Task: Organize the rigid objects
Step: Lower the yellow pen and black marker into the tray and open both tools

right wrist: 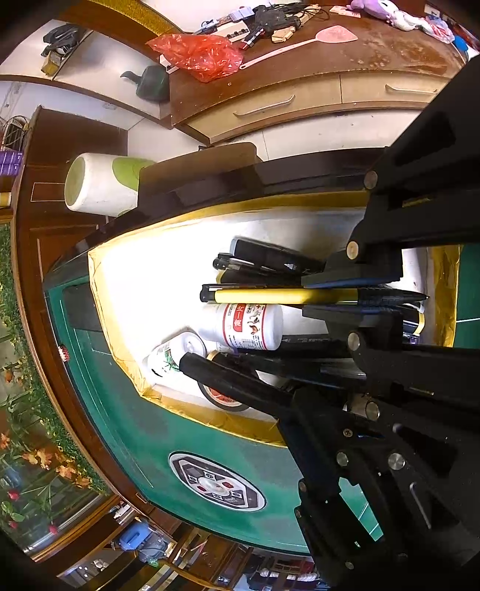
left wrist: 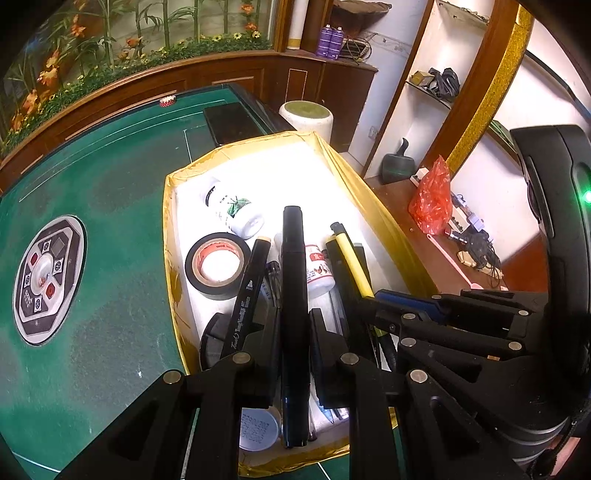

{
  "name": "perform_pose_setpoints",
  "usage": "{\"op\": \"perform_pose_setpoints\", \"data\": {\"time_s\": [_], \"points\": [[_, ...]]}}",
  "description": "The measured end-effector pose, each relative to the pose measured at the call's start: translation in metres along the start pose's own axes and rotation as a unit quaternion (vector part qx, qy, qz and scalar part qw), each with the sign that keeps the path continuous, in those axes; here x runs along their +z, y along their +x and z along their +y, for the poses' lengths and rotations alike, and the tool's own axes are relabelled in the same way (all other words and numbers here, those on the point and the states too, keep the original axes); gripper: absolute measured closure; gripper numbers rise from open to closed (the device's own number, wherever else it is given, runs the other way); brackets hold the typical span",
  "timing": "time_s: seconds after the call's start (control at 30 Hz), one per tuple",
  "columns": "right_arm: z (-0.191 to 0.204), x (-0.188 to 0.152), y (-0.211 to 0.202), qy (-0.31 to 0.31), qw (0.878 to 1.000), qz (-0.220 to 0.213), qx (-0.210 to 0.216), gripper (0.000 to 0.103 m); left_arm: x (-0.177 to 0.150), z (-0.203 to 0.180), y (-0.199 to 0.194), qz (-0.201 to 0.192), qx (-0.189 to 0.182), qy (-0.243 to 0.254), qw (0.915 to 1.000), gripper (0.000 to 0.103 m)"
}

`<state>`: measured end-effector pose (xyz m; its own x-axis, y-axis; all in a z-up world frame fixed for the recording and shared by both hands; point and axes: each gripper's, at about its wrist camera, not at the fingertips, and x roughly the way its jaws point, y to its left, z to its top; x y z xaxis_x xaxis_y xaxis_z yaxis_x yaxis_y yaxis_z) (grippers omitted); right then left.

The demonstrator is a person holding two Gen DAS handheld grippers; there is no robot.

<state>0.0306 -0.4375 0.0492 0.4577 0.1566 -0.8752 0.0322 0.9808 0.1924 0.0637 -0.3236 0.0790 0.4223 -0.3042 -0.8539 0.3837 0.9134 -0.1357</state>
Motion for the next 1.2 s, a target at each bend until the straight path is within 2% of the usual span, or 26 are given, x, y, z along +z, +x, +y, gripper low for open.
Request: {"op": "perform_pose_setpoints", "data": {"time_s": [1.07, 1.13, 1.2], "points": [[-0.0063, -0.0023, 0.004, -0.001, 1.0, 0.0, -0.002, 0.094, -0.0014, -0.0003, 0.0018, 0.001, 0.003, 0.001, 1.0, 0.087], [-0.0074, -0.0019, 0.004, 0.002, 1.0, 0.0, 0.0, 0.094, -0.0016, -0.0004, 0.0029, 0.003, 0.003, 0.001, 1.0, 0.085], [-0.0074, -0.0016, 0.0024, 0.002, 1.0, -0.002, -0.001, 0.094, -0.0013, 0.0, 0.0034, 0.002, 0.004, 0.001, 1.0, 0.078]]}}
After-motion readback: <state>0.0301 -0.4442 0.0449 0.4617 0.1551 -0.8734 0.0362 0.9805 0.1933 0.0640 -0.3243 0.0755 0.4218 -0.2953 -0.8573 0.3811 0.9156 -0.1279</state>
